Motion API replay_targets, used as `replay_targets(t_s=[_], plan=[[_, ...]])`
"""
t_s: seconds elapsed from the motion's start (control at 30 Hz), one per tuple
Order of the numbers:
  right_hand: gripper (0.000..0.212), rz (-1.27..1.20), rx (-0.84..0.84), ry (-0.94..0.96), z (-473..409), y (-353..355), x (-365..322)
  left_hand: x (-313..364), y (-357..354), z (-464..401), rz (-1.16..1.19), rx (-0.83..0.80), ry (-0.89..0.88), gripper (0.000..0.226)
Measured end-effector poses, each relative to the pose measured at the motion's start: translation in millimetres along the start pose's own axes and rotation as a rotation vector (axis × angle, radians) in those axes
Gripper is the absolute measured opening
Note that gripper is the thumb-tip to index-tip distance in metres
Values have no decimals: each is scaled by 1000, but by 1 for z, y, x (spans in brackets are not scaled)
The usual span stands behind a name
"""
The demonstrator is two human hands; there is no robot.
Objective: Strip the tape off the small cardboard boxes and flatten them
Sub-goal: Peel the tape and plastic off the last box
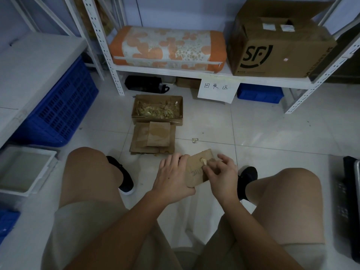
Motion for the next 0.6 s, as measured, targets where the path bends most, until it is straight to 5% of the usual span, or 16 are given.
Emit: replay_targets(t_s=[0.13, 0.27, 0.53, 0.6], plan=[[21, -171, 72, -80, 1, 12, -4, 2, -4, 0, -6, -18, -7, 87], [17, -89, 65, -32, 1, 19, -12, -10, -11, 0, -89, -75, 31, 88], [6, 179, -107, 580, 28, -20, -70, -18, -22, 3, 1, -208, 136, 91], [24, 248, -150, 647, 31, -30, -74, -18, -26, 5, 49, -240, 176, 85]])
Point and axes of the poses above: each hand's wrist, its own z-axis away from the middle knuckle, its own y-axis out of the back of the hand, x = y × z, the point moved 9 cm from there along -z, towards the middle knuckle, and after that the axes turned 8 degrees about y, right-handed, at the moved point
